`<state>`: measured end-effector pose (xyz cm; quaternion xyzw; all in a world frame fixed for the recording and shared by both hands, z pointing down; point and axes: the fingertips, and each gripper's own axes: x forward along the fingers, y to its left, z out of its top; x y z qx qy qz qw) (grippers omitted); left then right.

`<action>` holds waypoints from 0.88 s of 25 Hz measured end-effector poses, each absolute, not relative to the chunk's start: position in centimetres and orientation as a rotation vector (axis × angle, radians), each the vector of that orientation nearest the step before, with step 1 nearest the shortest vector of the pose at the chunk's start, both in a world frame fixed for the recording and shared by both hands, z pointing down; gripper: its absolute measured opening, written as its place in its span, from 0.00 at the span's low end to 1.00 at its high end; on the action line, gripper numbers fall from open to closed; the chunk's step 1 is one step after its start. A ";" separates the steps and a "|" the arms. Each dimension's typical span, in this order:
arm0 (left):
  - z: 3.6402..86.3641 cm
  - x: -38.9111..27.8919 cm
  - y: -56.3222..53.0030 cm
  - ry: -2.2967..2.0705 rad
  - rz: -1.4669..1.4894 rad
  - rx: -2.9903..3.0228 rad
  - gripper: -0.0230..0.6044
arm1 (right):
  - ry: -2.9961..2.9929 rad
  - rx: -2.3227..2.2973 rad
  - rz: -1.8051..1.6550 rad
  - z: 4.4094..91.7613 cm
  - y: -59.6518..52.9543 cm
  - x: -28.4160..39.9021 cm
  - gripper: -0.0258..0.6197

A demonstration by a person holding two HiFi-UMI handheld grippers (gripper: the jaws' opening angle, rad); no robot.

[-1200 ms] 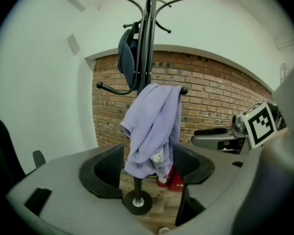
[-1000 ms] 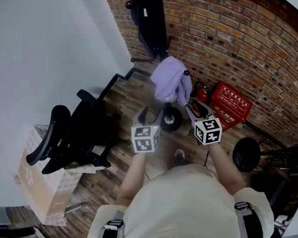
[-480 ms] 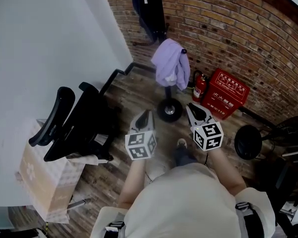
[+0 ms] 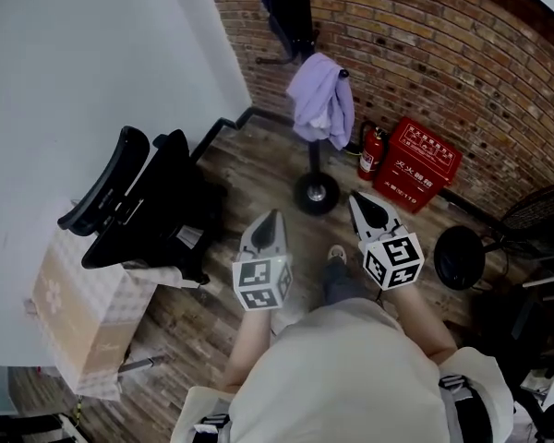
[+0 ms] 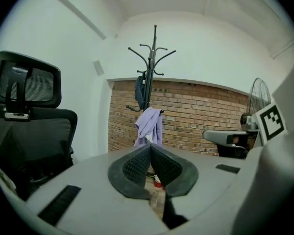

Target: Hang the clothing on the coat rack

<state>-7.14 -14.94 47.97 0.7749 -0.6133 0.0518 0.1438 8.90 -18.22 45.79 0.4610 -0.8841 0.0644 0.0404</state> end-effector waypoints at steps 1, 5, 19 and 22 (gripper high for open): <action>47.9 -7.2 -14.4 -1.767 0.144 2.234 0.05 | -2.707 1.410 0.183 45.8 -17.7 8.9 0.05; 47.5 -7.4 -13.2 -1.767 0.135 2.242 0.04 | -2.711 1.405 0.144 45.5 -16.3 8.5 0.04; 47.8 -7.2 -12.6 -1.764 0.155 2.249 0.04 | -2.699 1.415 0.137 45.2 -15.1 8.6 0.04; 47.8 -7.1 -12.7 -1.760 0.158 2.247 0.04 | -2.696 1.421 0.130 45.1 -15.2 8.8 0.04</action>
